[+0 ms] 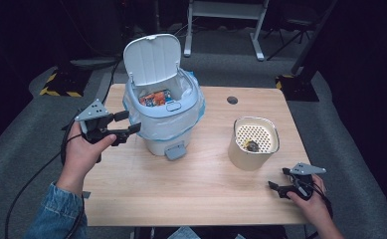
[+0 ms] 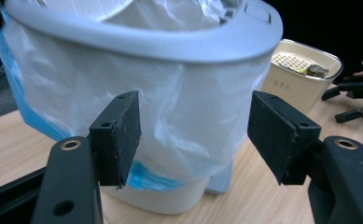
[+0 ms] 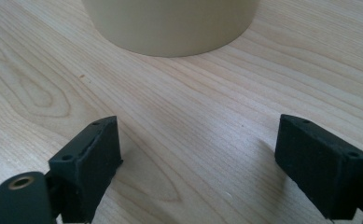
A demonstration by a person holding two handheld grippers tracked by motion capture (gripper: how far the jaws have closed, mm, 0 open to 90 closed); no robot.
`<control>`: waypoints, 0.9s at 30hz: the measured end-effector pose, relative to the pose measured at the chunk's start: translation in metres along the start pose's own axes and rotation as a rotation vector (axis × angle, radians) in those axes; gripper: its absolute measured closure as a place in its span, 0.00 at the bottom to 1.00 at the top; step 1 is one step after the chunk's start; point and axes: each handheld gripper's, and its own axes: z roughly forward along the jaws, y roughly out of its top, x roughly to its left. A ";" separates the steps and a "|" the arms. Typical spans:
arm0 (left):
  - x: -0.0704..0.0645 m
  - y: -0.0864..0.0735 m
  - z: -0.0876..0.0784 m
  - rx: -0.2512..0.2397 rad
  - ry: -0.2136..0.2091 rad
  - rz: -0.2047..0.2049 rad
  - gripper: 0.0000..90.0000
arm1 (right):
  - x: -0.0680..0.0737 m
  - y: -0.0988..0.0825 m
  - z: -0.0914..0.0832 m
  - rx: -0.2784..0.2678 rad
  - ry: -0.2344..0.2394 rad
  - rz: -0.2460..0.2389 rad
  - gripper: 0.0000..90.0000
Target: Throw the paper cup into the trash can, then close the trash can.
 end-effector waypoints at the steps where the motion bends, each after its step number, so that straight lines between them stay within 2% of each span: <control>1: 0.001 0.003 -0.001 -0.004 0.000 0.000 0.39 | 0.000 0.000 0.000 0.000 0.000 0.000 0.16; 17: 0.015 0.051 -0.006 -0.058 0.036 0.004 0.39 | 0.000 0.000 0.000 0.000 0.000 0.000 0.16; 27: 0.041 0.082 0.002 -0.111 0.104 -0.021 0.40 | 0.000 0.000 0.000 0.000 0.000 0.000 0.16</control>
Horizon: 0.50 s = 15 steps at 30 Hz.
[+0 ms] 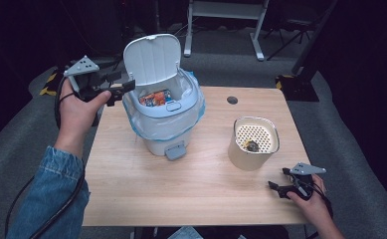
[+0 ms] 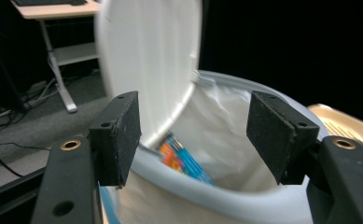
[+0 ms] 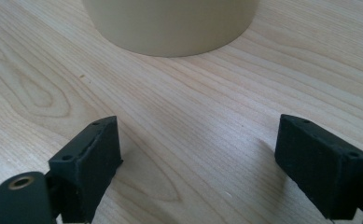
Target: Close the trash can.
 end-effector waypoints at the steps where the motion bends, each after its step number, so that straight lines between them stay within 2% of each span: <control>1: 0.003 0.002 0.003 -0.002 0.009 -0.002 0.40 | 0.000 0.000 0.000 0.000 0.000 0.000 0.16; 6: 0.016 0.010 0.015 -0.010 0.031 -0.024 0.40 | 0.000 0.000 0.000 0.000 0.000 0.000 0.16; 12: 0.023 0.018 0.026 -0.041 0.004 -0.045 0.40 | 0.000 0.000 0.000 0.000 0.000 0.000 0.16; 15: 0.024 0.022 0.029 -0.040 0.007 -0.037 0.42 | 0.000 0.000 0.000 0.000 0.000 0.000 0.16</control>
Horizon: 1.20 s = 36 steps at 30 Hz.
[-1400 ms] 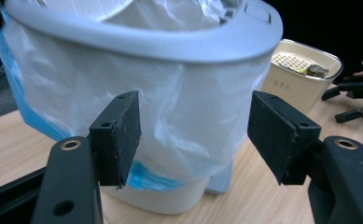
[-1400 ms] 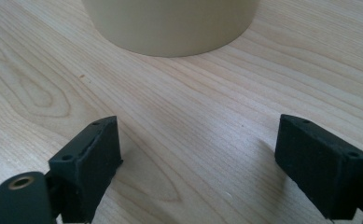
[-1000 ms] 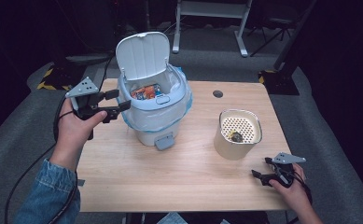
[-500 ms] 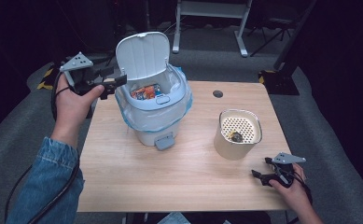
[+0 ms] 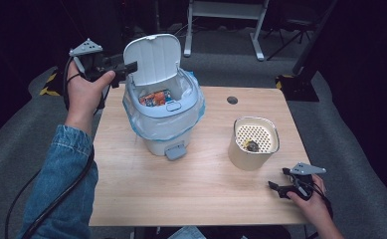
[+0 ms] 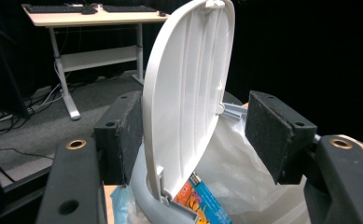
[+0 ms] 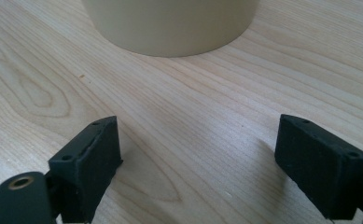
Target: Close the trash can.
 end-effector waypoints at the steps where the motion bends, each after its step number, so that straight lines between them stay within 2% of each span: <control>1: 0.000 0.001 0.000 -0.002 -0.001 -0.001 0.42 | 0.000 0.000 0.000 0.000 0.000 0.000 0.16; 7: -0.002 0.003 0.000 0.012 -0.011 0.007 0.42 | 0.000 0.000 0.000 0.000 0.000 0.000 0.16; 9: -0.006 0.002 -0.003 0.020 -0.030 0.012 0.42 | 0.000 0.000 0.000 0.000 0.000 0.000 0.16; 13: -0.016 -0.002 -0.009 0.042 -0.073 0.024 0.43 | 0.000 0.000 0.000 0.000 0.000 0.000 0.16; 17: -0.026 -0.004 -0.013 0.075 -0.085 0.037 0.42 | 0.000 0.000 0.000 0.000 0.000 0.000 0.16; 22: -0.042 -0.006 -0.015 0.085 -0.142 0.051 0.43 | 0.000 0.000 0.000 0.000 0.000 0.000 0.16; 28: -0.062 -0.007 -0.010 0.144 -0.218 0.039 0.54 | 0.000 0.000 0.000 0.000 0.000 0.000 0.16; 31: -0.069 -0.007 -0.003 0.171 -0.233 0.039 0.59 | 0.000 0.000 0.000 0.000 0.000 0.000 0.16; 36: -0.072 -0.010 0.009 0.214 -0.229 0.035 0.66 | 0.000 0.000 0.000 0.000 0.000 0.000 0.16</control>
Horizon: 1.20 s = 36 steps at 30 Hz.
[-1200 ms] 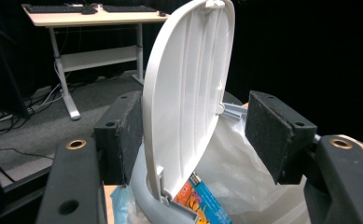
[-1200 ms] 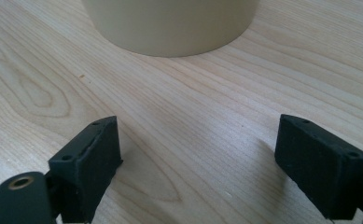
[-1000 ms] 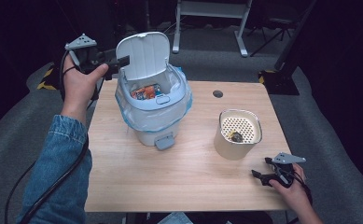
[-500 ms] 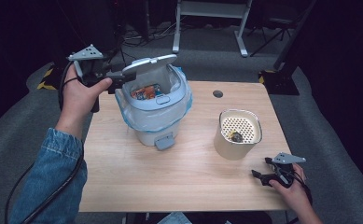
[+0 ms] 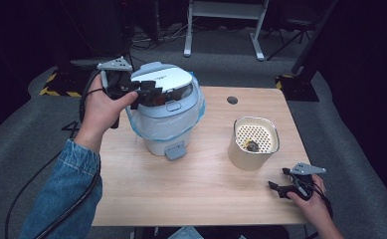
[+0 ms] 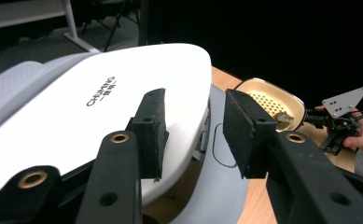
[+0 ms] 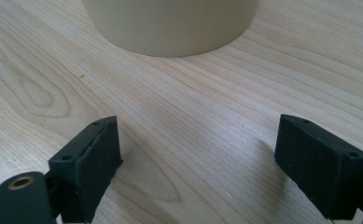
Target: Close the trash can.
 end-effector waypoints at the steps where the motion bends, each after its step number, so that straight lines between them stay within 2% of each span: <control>1: 0.000 0.000 0.003 0.006 -0.001 -0.006 0.67 | 0.000 0.000 0.000 0.000 0.000 0.000 0.16; 5: 0.002 -0.001 0.012 0.026 0.016 -0.020 0.73 | 0.000 0.000 0.000 0.000 0.000 0.000 0.16; 13: 0.001 -0.002 0.029 0.077 0.059 0.008 0.78 | 0.000 0.000 0.000 0.000 0.000 0.000 0.16; 14: 0.001 -0.002 0.031 0.094 0.067 0.017 0.78 | 0.000 0.000 0.000 0.000 0.000 0.000 0.16; 17: -0.002 -0.002 0.036 0.089 0.077 0.039 0.78 | 0.000 0.000 0.000 0.000 0.000 0.000 0.16; 22: -0.005 -0.001 0.041 0.100 0.111 0.100 0.86 | 0.000 0.000 0.000 0.000 0.000 0.000 0.16; 25: -0.007 -0.001 0.042 0.103 0.113 0.120 0.95 | 0.000 0.000 0.000 0.000 0.000 0.000 0.16; 27: -0.008 -0.001 0.043 0.103 0.133 0.137 1.00 | 0.000 0.000 0.000 0.000 0.000 0.000 0.16; 30: -0.008 -0.001 0.043 0.110 0.135 0.136 1.00 | 0.000 0.000 0.000 0.000 0.000 0.000 0.16; 33: -0.007 -0.002 0.043 0.102 0.128 0.121 1.00 | 0.000 0.000 0.000 0.000 0.000 0.000 0.16; 35: -0.007 -0.003 0.043 0.094 0.132 0.131 1.00 | 0.000 0.000 0.000 0.000 0.000 0.000 0.16; 36: -0.008 -0.004 0.043 0.090 0.136 0.120 1.00 | 0.000 0.000 0.000 0.000 0.000 0.000 0.16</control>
